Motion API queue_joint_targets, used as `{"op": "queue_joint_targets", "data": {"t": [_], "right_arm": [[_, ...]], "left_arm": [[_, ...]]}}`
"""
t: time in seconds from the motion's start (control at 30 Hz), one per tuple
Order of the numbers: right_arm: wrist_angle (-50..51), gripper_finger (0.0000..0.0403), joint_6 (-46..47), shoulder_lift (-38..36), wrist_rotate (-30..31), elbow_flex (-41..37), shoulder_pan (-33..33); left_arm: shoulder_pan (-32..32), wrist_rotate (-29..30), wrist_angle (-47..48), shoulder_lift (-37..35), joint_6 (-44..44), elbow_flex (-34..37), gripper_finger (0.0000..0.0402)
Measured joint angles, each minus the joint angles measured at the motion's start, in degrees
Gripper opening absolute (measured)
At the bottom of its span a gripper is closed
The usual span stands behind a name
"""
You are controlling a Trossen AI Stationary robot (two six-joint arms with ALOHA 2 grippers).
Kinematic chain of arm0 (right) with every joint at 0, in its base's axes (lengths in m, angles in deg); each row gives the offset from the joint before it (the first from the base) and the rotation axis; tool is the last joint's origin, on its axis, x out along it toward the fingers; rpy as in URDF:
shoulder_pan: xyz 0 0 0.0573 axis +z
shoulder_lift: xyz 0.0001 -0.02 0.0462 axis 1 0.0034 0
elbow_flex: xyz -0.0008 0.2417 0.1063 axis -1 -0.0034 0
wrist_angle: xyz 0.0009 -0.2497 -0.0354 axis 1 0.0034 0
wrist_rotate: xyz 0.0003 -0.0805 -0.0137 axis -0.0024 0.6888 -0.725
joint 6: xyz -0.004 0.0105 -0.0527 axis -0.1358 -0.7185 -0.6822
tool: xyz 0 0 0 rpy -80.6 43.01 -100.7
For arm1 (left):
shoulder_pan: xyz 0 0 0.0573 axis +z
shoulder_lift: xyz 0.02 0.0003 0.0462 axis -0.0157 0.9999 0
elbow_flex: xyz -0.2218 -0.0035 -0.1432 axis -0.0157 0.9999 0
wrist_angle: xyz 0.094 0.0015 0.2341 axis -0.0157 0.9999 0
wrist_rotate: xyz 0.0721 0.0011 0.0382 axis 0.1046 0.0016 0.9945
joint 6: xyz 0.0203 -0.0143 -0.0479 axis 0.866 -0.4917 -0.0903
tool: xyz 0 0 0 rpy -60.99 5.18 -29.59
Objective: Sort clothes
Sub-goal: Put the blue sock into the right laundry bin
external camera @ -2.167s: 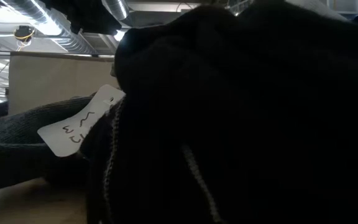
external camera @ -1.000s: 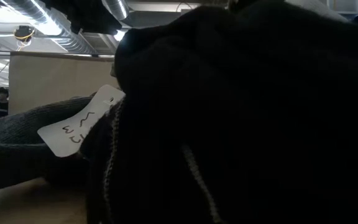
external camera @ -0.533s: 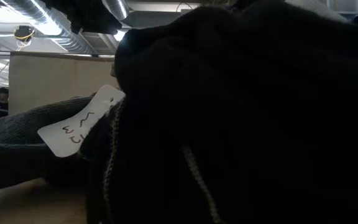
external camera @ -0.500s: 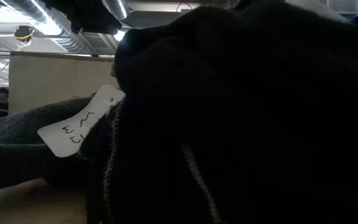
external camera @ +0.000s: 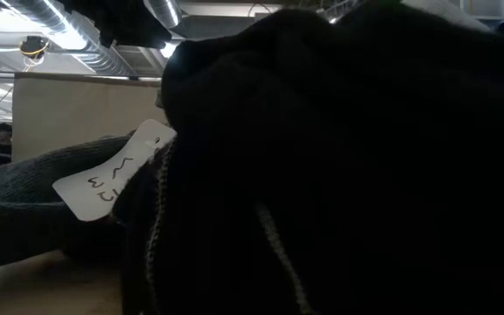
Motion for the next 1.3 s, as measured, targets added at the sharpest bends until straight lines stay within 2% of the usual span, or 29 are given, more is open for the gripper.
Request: {"op": "queue_joint_targets", "data": {"t": [0.2, 0.5, 0.6, 0.73, 0.9, 1.0, 1.1, 1.23, 1.3], "right_arm": [[2.8, 0.0021, 6.9, 3.9, -5.8, 0.0, -4.8], [3.6, 0.0031, 9.1, 8.3, -6.5, 0.0, -5.4], [4.8, 0.0067, 9.3, 8.4, -6.3, 0.0, -5.4], [6.0, 0.0139, 8.8, 7.5, -3.8, 0.2, -5.4], [11.4, 0.0217, 8.8, 5.9, -4.2, 5.5, -5.3], [14.8, 0.0246, 10.7, 5.2, -9.1, 9.5, -4.0], [14.9, 0.0261, 12.0, 3.8, -16.5, 10.4, -0.8], [12.2, 0.0266, 12.0, 2.9, -25.8, 9.3, 7.2], [11.0, 0.0264, 11.7, 3.0, -27.9, 8.0, 11.6]], "left_arm": [[0.0, 0.0, 0.0, 0.0, -0.1, 0.0, 0.0175], [0.0, 0.0, 0.1, 0.0, -0.4, 0.0, 0.0175], [0.0, 0.0, 0.1, 0.0, -0.4, 0.0, 0.0175], [0.0, 0.0, 0.1, 0.0, -0.4, 0.0, 0.0175], [0.0, 0.0, 0.1, 0.0, -0.4, 0.0, 0.0175], [0.0, 0.0, 0.1, 0.0, -0.4, 0.0, 0.0175], [0.0, 0.0, 0.1, 0.0, -0.4, 0.0, 0.0175], [0.0, 0.0, 0.1, 0.0, -0.4, 0.0, 0.0175], [0.0, 0.0, 0.1, 0.0, -0.4, 0.0, 0.0175]]}}
